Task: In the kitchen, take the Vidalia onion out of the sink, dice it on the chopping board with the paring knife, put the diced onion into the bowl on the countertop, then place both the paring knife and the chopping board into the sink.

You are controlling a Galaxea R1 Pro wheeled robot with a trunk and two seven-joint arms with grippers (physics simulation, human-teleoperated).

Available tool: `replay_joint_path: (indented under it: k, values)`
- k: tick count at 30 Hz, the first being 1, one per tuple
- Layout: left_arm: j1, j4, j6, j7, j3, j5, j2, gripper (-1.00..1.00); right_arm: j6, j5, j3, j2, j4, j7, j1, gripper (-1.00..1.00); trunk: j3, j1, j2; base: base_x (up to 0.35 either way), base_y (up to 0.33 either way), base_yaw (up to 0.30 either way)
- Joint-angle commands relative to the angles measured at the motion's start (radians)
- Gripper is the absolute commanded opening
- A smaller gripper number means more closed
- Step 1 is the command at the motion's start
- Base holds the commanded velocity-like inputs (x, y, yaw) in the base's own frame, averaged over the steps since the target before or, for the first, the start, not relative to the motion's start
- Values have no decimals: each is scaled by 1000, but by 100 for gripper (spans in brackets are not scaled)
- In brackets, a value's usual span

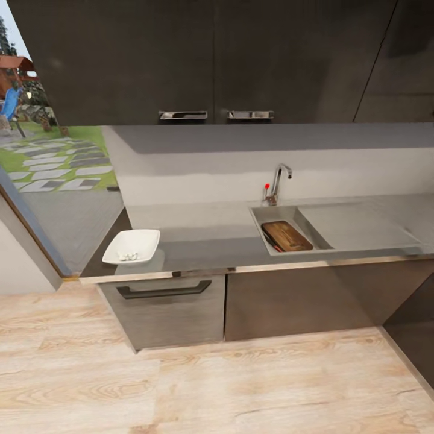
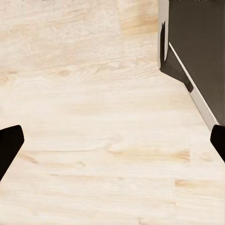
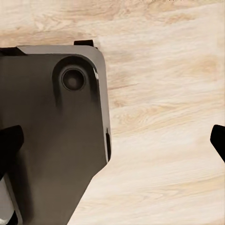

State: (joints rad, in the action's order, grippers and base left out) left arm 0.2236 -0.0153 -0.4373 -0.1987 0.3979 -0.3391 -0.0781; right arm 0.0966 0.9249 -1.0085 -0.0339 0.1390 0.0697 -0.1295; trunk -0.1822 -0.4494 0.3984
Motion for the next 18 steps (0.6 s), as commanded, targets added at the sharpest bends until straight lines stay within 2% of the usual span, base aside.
replay_joint_path:
  k: [1,18]
  values:
    - [0,-2,-1,-5,9,-5,0,100,3,6,-9,0,1,5,-1,100,0,-1,2,0,0,0]
    - [0,-2,-1,-5,9,-5,0,100,5,6,-7,-4,1,5,0,100,27,-1,2,0,0,0]
